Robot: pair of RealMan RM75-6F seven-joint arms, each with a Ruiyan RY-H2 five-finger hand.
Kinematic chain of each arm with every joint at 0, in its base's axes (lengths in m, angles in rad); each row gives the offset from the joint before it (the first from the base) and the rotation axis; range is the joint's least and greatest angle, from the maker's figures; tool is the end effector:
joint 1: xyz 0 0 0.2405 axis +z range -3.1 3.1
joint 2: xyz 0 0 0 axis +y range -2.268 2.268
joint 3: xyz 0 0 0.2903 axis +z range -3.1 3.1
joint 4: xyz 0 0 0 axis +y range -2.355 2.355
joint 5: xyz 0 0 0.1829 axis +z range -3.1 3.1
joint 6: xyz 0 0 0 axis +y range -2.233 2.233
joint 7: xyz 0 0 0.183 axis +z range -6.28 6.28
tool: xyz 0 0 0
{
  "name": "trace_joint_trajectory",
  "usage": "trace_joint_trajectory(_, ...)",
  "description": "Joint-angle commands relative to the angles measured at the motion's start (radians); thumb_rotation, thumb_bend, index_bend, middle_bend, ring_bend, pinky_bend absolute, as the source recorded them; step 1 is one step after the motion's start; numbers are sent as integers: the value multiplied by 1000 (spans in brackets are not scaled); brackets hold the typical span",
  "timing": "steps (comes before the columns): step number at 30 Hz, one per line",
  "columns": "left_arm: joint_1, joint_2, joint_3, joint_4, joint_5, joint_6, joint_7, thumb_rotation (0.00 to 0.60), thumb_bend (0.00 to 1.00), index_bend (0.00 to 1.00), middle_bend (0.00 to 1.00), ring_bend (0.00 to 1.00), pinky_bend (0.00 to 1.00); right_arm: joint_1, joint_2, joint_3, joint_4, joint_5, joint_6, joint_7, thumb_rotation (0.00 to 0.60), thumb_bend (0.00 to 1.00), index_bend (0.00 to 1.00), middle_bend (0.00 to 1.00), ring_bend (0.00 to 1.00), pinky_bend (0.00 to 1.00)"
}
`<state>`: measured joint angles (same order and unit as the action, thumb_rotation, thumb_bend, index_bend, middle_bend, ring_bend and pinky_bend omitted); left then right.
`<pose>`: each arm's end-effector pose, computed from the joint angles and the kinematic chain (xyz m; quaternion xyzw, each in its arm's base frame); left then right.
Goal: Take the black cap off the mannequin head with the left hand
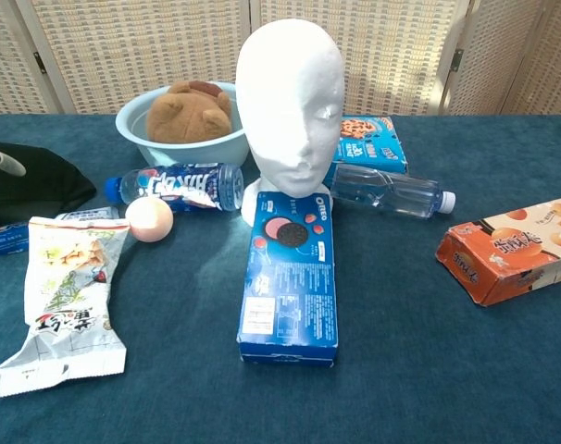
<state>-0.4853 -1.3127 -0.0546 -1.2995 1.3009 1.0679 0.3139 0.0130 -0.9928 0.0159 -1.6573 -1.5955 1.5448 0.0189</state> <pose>-0.3217 0.3595 0.1107 -0.7399 -0.2810 -0.2290 0.5667 -0.3237 -0.1900 0.2340 0.6153 -0.3633 0.3743 0.5910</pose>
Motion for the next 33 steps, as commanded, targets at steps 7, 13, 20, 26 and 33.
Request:
trace_joint_trajectory(7,9,153,-19,-369,-275,7,346,600,112,0,572,623,969,4,-3,2,5,-1,-2,4,600,106,277,273,164,238)
trace_joint_trajectory(13,30,188,-5,-469,-283,58,357,600,82,0,241,280,565,5,-3,2,7,-2,-3,7,600,106,277,273,164,239)
trace_joint_trajectory(20,102,205,-9,-513,-148,218,232,600,74,0,174,234,483,5,-2,-2,13,-9,-4,9,600,105,277,273,163,238)
trace_joint_trajectory(26,179,220,6,-518,-54,333,123,600,74,0,174,234,414,10,-4,-8,27,-27,-5,15,600,105,277,273,163,238)
trace_joint_trajectory(33,275,217,33,-522,21,451,28,600,74,0,174,233,365,20,-11,-19,40,-55,-16,17,600,110,277,273,164,238)
